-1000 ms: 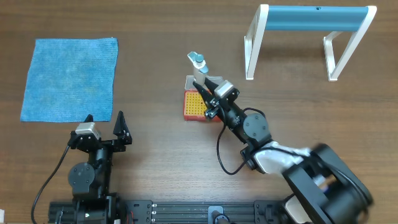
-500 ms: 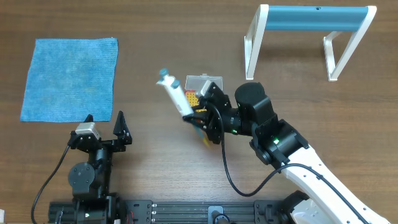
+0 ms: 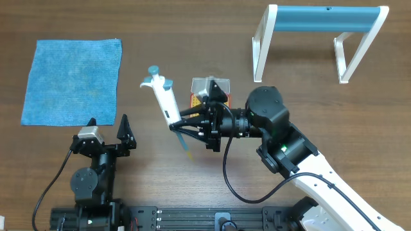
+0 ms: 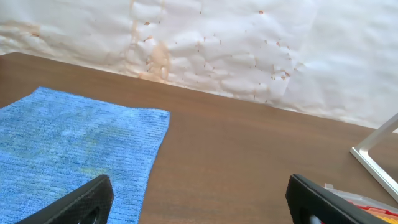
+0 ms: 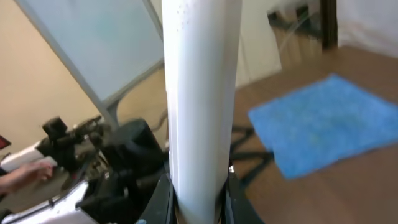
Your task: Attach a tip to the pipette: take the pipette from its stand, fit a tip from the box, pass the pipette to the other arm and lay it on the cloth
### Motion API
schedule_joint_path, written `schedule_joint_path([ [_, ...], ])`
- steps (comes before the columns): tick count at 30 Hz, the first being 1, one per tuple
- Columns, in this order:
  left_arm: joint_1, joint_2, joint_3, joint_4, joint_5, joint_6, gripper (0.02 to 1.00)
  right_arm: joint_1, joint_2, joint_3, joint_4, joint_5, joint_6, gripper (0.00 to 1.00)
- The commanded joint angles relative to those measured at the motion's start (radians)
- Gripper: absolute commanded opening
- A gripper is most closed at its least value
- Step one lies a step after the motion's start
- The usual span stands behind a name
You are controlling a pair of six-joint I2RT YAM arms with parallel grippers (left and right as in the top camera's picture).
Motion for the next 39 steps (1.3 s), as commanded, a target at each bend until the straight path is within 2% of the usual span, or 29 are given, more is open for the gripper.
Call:
schedule_joint_path([
  [1,0.003,-0.005,-0.001,-0.009,-0.010,0.016,0.899,-0.001,-0.016,0.019,0.163,0.026,0.044,0.073],
  [4,0.003,-0.005,-0.001,-0.009,-0.010,0.017,0.899,0.000,-0.012,0.018,0.165,0.074,0.045,0.075],
  [7,0.003,-0.005,-0.001,-0.009,-0.010,0.017,0.899,0.000,-0.006,0.018,0.148,0.074,0.047,0.075],
  [10,0.003,-0.005,-0.001,-0.007,0.006,0.007,0.901,-0.001,-0.004,0.018,0.119,0.074,0.108,0.075],
  [12,0.003,-0.005,-0.001,0.000,0.099,-0.198,0.899,-0.001,-0.004,0.018,0.104,0.074,0.155,0.075],
  [13,0.003,-0.005,-0.001,0.004,0.160,-0.381,0.899,-0.001,-0.004,0.018,0.101,0.074,0.175,0.075],
  [14,0.003,-0.004,-0.001,0.013,0.273,-0.667,0.899,-0.001,-0.004,0.018,0.099,0.074,0.201,0.075],
  [15,0.003,-0.001,-0.001,0.016,0.322,-0.866,0.899,-0.001,-0.004,0.018,0.097,0.073,0.247,0.075],
  [18,0.003,-0.001,-0.001,0.019,0.313,-0.875,0.899,-0.014,-0.005,0.018,0.072,0.029,0.266,0.075],
  [22,0.003,-0.001,-0.001,0.030,0.314,-0.932,0.899,-0.100,-0.005,0.018,-0.065,-0.116,0.280,0.075],
  [26,0.003,0.009,0.001,0.133,0.465,-0.966,0.899,-0.156,-0.004,0.018,-0.146,-0.188,0.282,0.075],
  [30,0.003,0.087,0.066,0.240,0.519,-1.002,0.901,-0.191,-0.005,0.019,-0.150,-0.244,0.282,0.075],
  [33,0.003,0.223,0.171,0.240,0.585,-0.956,0.904,-0.217,-0.004,0.018,-0.150,-0.269,0.281,0.075],
  [37,0.003,0.544,0.400,0.245,0.838,-0.831,0.904,-0.247,-0.004,0.018,-0.150,-0.279,0.276,0.075],
  [39,0.000,0.718,0.534,0.282,1.009,-0.809,0.904,-0.248,-0.004,0.018,-0.150,-0.280,0.260,0.075],
])
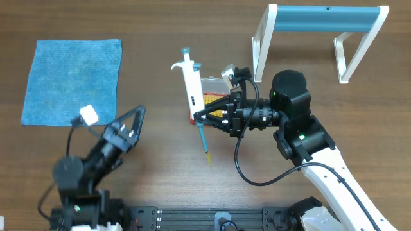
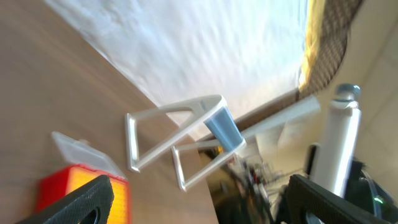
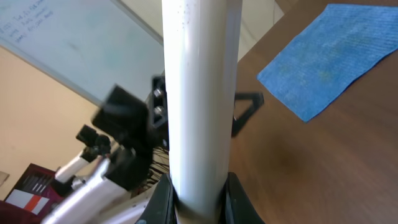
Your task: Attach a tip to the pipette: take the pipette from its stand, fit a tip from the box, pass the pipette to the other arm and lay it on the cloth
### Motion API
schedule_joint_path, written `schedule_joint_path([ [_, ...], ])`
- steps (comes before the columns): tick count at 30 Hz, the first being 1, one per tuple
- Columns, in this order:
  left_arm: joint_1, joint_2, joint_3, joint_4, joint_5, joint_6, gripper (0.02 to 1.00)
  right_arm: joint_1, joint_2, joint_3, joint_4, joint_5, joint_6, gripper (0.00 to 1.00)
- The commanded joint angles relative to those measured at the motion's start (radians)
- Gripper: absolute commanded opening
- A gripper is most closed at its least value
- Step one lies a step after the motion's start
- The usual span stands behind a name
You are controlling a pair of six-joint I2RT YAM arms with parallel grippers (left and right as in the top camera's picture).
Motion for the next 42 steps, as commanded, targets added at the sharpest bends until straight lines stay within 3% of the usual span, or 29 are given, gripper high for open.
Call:
schedule_joint_path([
  [1,-0.008,0.427,0.349,0.084,0.476,0.116,0.906,-0.016,0.000,0.017,0.006,-0.042,-0.028,0.075],
  [4,-0.050,0.616,0.512,0.153,0.612,0.116,0.904,-0.017,0.000,0.018,0.008,-0.042,-0.050,0.075],
  [6,-0.094,0.698,0.589,0.157,0.638,0.116,0.901,-0.017,0.000,0.017,0.011,-0.042,-0.065,0.075],
  [11,-0.233,0.816,0.684,0.282,0.625,0.115,0.901,-0.016,0.000,0.017,0.010,-0.041,-0.091,0.077],
  [18,-0.340,0.830,0.690,0.310,0.516,0.116,0.897,-0.016,0.000,0.017,0.010,-0.041,-0.090,0.075],
  [21,-0.340,0.830,0.690,0.310,0.516,0.116,0.792,-0.016,0.000,0.017,0.010,-0.041,-0.090,0.075],
  [22,-0.340,0.830,0.690,0.310,0.513,0.116,0.706,-0.016,0.000,0.018,0.010,-0.041,-0.090,0.075],
  [23,-0.340,0.831,0.690,0.309,0.509,0.116,0.581,-0.016,0.000,0.017,0.011,-0.041,-0.090,0.075],
  [24,-0.340,0.832,0.690,0.309,0.509,0.116,0.386,-0.016,0.000,0.017,0.011,-0.041,-0.090,0.075],
  [25,-0.340,0.833,0.690,0.310,0.508,0.117,0.051,-0.016,0.000,0.018,0.011,-0.041,-0.090,0.077],
  [31,-0.363,0.863,0.690,0.310,0.509,0.116,0.027,-0.016,0.000,0.018,0.011,-0.042,-0.090,0.075],
  [32,-0.371,0.870,0.690,0.309,0.509,0.116,0.027,-0.016,0.000,0.018,0.010,-0.042,-0.090,0.248],
  [33,-0.380,0.882,0.690,0.310,0.505,0.116,0.027,-0.016,0.000,0.017,0.010,-0.042,-0.090,0.507],
  [35,-0.377,0.901,0.690,0.309,0.501,0.116,0.027,-0.018,0.000,0.017,0.009,-0.041,-0.090,0.840],
  [39,-0.283,0.941,0.690,0.222,0.527,0.163,0.025,-0.100,0.000,0.017,-0.082,-0.008,-0.160,0.847],
  [42,-0.127,0.966,0.690,-0.027,0.539,0.336,0.027,-0.280,0.000,0.017,-0.201,-0.030,-0.196,0.847],
])
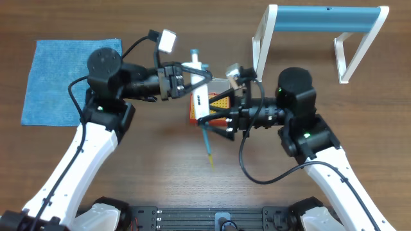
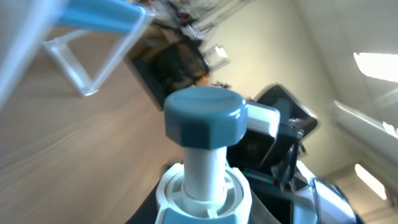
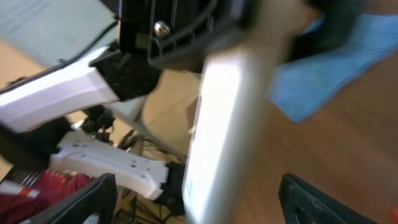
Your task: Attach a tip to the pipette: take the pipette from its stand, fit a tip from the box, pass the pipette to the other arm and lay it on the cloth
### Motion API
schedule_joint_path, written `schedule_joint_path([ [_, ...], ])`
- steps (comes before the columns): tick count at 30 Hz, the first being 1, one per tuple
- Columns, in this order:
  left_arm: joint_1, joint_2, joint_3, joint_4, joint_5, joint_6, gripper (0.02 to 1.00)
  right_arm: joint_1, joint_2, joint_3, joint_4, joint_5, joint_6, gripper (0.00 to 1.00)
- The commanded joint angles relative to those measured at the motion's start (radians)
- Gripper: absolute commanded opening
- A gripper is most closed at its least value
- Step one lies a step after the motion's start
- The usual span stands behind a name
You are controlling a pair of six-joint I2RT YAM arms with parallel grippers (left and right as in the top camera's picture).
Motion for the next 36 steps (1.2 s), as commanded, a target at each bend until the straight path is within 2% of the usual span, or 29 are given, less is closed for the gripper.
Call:
schedule_joint_path([
  [1,0.235,0.046,0.023,-0.297,0.015,0.235,0.025,-0.246,0.003,0.007,-0.103,-0.037,-0.080,0.847],
  [3,0.365,0.064,0.023,-0.468,-0.018,0.333,0.025,-0.374,0.003,0.007,-0.104,-0.146,-0.080,0.847],
  [4,0.420,0.069,0.023,-0.542,-0.044,0.373,0.025,-0.419,0.003,0.007,-0.104,-0.177,-0.079,0.849],
  [7,0.541,0.076,0.050,-0.811,-0.169,0.524,0.025,-0.521,0.002,0.007,-0.108,-0.191,-0.053,0.849],
  [9,0.583,0.090,0.114,-1.055,-0.287,0.708,0.023,-0.546,0.002,0.007,-0.108,-0.177,-0.053,0.849],
  [10,0.592,0.103,0.162,-1.190,-0.389,0.800,0.023,-0.549,0.002,0.007,-0.108,-0.158,-0.053,0.849],
  [12,0.590,0.167,0.315,-1.484,-0.724,0.962,0.027,-0.544,0.003,0.007,-0.109,-0.104,-0.054,0.849],
  [15,0.592,0.299,0.554,-1.707,-1.006,1.057,0.025,-0.533,0.003,0.007,-0.115,-0.054,-0.054,0.849],
  [16,0.594,0.349,0.634,-1.740,-1.056,1.059,0.025,-0.529,0.003,0.007,-0.119,-0.049,-0.054,0.849],
  [21,0.598,0.644,1.087,-1.778,-1.157,1.063,0.025,-0.507,0.003,0.007,-0.231,-0.042,-0.056,0.849],
  [22,0.598,0.716,1.188,-1.786,-1.172,1.095,0.025,-0.499,0.003,0.007,-0.288,-0.014,-0.084,0.849],
  [23,0.598,0.802,1.296,-1.805,-1.191,1.136,0.025,-0.492,0.003,0.007,-0.370,0.046,-0.135,0.851],
  [25,0.598,0.920,1.428,-1.837,-1.310,1.152,0.027,-0.484,0.003,0.007,-0.516,0.203,-0.189,0.851],
  [27,0.600,0.988,1.469,-1.820,-1.310,1.149,0.025,-0.484,0.003,0.007,-0.610,0.325,-0.222,0.851],
  [28,0.600,1.016,1.472,-1.811,-1.315,1.164,0.025,-0.484,0.003,0.007,-0.634,0.355,-0.230,0.853],
  [31,0.595,1.097,1.472,-1.786,-1.386,1.184,0.025,-0.484,0.003,0.008,-0.645,0.366,-0.225,0.849],
  [36,0.592,1.194,1.472,-1.732,-1.399,1.243,0.025,-0.484,0.003,0.008,-0.651,0.364,-0.207,0.851],
])
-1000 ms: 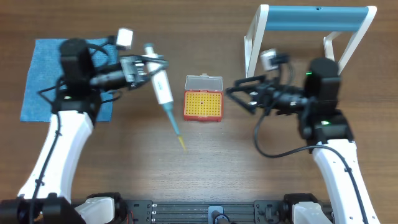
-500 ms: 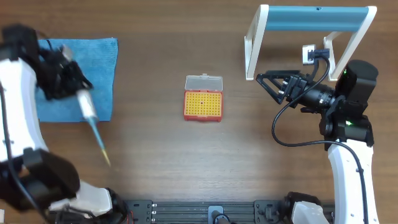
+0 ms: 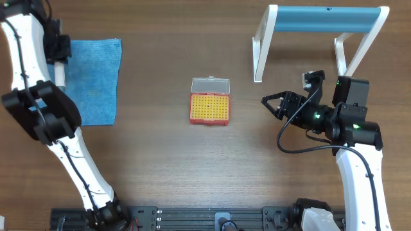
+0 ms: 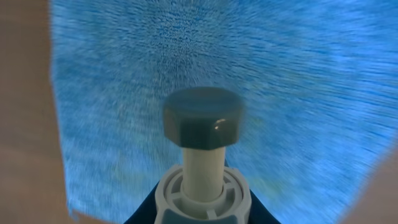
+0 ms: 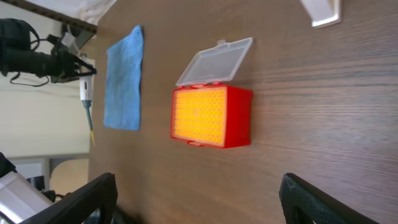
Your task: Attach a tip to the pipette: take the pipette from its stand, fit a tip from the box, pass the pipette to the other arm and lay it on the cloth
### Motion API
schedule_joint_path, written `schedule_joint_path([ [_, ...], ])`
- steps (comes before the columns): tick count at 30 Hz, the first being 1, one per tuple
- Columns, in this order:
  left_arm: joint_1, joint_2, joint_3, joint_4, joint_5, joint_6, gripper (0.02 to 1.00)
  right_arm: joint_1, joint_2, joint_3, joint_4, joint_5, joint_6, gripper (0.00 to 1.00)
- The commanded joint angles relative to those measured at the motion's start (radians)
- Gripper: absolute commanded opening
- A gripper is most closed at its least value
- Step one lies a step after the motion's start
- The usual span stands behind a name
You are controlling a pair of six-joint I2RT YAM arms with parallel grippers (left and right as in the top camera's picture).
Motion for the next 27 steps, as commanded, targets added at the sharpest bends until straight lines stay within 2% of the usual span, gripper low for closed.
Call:
schedule_joint_path([
  [1,-0.013,0.085,0.031,0.049,-0.073,0.109,0.025,0.004,0.000,0.003,-0.011,0.046,-0.012,0.851],
  [8,-0.031,0.094,0.029,0.169,-0.068,0.150,0.025,0.005,0.000,0.003,-0.050,0.046,-0.005,0.853],
  [12,-0.026,0.106,0.022,0.171,0.018,0.168,0.025,0.006,0.000,0.003,-0.050,0.046,-0.002,0.851],
  [27,-0.026,0.182,0.021,0.163,0.019,0.164,0.025,0.042,0.000,0.004,-0.049,0.047,0.025,0.851],
])
